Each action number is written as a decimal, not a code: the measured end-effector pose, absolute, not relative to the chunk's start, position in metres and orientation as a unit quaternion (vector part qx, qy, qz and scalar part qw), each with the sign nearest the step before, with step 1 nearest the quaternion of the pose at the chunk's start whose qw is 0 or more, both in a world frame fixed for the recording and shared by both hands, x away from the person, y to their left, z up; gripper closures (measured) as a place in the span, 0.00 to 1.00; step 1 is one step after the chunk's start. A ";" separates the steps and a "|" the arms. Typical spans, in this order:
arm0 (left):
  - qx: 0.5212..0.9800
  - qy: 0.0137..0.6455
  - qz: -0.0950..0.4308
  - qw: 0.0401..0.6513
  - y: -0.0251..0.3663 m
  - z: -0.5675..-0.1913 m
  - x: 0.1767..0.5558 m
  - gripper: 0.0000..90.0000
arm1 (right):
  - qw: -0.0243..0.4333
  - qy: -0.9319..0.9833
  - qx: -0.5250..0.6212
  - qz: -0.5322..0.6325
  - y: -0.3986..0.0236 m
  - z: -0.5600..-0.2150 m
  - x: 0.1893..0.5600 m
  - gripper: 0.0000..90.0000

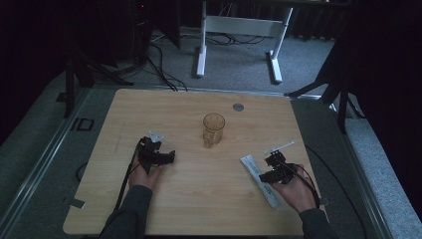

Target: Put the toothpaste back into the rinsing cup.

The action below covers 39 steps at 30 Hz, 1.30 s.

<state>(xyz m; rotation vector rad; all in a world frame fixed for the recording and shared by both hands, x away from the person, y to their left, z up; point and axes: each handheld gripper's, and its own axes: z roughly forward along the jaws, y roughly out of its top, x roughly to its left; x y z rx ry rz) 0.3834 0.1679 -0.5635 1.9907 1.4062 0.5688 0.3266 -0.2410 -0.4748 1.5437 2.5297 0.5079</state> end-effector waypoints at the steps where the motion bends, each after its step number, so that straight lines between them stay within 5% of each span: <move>1: 0.755 0.533 0.216 0.314 0.168 -0.563 0.383 0.12 | 0.066 0.839 0.513 0.167 -0.241 -0.475 0.327 0.75; 39: 0.755 0.533 0.216 0.314 0.168 -0.563 0.383 0.12 | 0.038 0.856 0.503 0.110 -0.227 -0.488 0.341 0.76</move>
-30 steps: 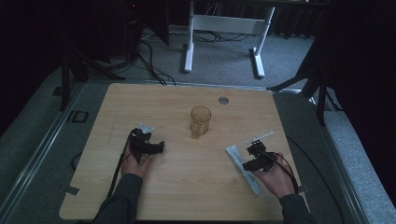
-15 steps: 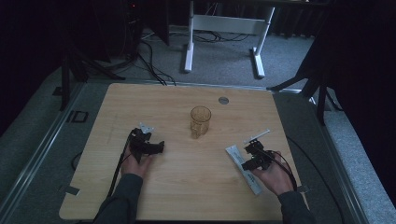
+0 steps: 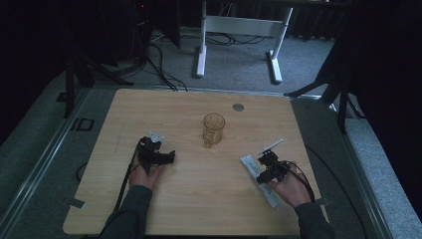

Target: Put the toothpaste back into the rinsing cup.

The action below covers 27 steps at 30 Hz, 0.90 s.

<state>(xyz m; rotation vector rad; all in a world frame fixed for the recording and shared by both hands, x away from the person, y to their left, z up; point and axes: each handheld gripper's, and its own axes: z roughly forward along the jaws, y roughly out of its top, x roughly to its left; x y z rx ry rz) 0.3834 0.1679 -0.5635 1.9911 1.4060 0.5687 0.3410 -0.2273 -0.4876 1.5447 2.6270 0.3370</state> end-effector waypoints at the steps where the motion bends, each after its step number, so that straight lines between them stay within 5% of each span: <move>1: 0.755 0.533 0.216 0.314 0.168 -0.563 0.383 0.12 | 0.036 0.857 0.502 0.109 -0.227 -0.488 0.341 0.75; 27: 0.755 0.533 0.216 0.314 0.168 -0.563 0.383 0.12 | 0.027 0.860 0.503 0.076 -0.225 -0.497 0.351 0.71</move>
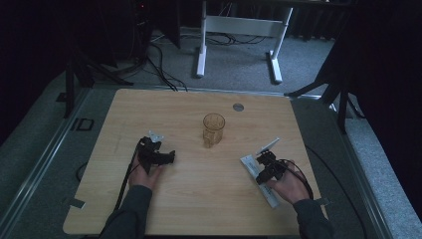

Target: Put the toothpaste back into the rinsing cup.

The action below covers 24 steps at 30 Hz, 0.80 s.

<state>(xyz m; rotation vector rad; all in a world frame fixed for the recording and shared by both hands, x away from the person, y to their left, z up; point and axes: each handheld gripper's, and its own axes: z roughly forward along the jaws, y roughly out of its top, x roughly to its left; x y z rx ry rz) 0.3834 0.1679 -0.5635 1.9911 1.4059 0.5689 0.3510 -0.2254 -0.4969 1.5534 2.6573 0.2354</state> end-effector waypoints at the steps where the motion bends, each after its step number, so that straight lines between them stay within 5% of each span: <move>1: 0.755 0.533 0.216 0.314 0.168 -0.563 0.383 0.12 | 0.027 0.861 0.502 0.075 -0.225 -0.497 0.351 0.71; 24: 0.755 0.533 0.216 0.314 0.168 -0.563 0.383 0.12 | 0.037 0.862 0.504 0.046 -0.216 -0.509 0.353 0.66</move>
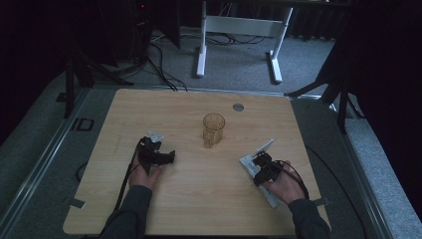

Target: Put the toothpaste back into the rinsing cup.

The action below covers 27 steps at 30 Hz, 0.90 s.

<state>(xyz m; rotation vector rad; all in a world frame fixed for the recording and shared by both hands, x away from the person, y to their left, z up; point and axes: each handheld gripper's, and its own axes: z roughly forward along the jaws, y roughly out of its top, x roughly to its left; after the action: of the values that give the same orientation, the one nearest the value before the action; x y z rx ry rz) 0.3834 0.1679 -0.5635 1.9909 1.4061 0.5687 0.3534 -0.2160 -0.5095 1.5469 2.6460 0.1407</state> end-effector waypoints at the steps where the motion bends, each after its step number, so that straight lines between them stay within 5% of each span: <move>1: 0.755 0.533 0.216 0.314 0.168 -0.563 0.383 0.12 | 0.038 0.861 0.505 0.045 -0.216 -0.510 0.353 0.66; 27: 0.755 0.534 0.216 0.314 0.168 -0.564 0.383 0.12 | 0.040 0.861 0.504 0.052 -0.225 -0.506 0.349 0.78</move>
<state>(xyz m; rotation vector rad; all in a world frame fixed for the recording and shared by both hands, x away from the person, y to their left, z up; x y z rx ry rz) 0.3834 0.1679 -0.5635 1.9900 1.4064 0.5688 0.3488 -0.2252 -0.5057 1.5453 2.6393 0.1583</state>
